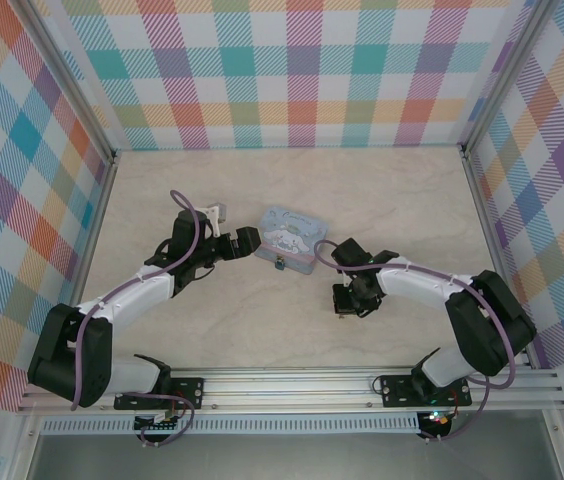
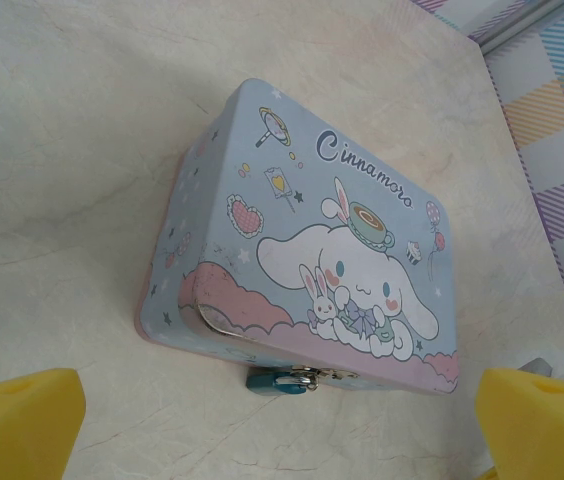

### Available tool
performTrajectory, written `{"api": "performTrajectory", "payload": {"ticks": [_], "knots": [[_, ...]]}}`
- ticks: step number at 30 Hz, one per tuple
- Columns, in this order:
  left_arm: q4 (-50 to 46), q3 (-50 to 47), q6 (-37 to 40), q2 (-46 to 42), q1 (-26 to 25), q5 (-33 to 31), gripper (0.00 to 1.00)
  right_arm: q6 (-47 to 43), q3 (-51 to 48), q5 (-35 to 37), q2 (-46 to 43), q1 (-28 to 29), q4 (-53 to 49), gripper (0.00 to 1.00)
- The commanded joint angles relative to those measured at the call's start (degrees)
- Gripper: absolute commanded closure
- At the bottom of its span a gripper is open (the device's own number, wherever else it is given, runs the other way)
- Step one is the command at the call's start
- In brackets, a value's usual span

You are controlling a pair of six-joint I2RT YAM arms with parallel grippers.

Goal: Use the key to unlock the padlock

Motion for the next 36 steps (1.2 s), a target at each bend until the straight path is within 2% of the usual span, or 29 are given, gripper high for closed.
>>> {"api": "performTrajectory", "payload": {"ticks": [1, 11, 16, 22, 27, 36], "knots": [[0.0, 0.6, 0.6, -1.5, -0.1, -0.1, 0.00, -1.0, -0.2, -0.6, -0.7, 0.4, -0.3, 0.95], [-0.5, 0.6, 0.6, -2.2, -0.1, -0.1, 0.00, -0.7, 0.8, -0.6, -2.2, 0.4, -1.1, 0.97], [0.3, 0.4, -5.0, -3.5, -0.2, 3.1, 0.00, 1.3, 1.6, -1.7, -7.0, 0.4, 0.5, 0.98], [6.3, -2.4, -26.5, -5.1, -1.3, 5.6, 0.04, 4.7, 4.0, -2.7, -12.4, 0.4, 4.4, 0.98], [10.2, -4.3, -43.2, -5.5, -4.7, 1.3, 0.05, 5.2, 8.4, -1.2, -14.2, 0.4, 7.3, 0.98], [20.7, -7.4, -70.4, -5.2, -8.1, -6.2, 0.16, 3.7, 14.4, -2.2, -10.3, 0.4, 19.0, 0.98]]}}
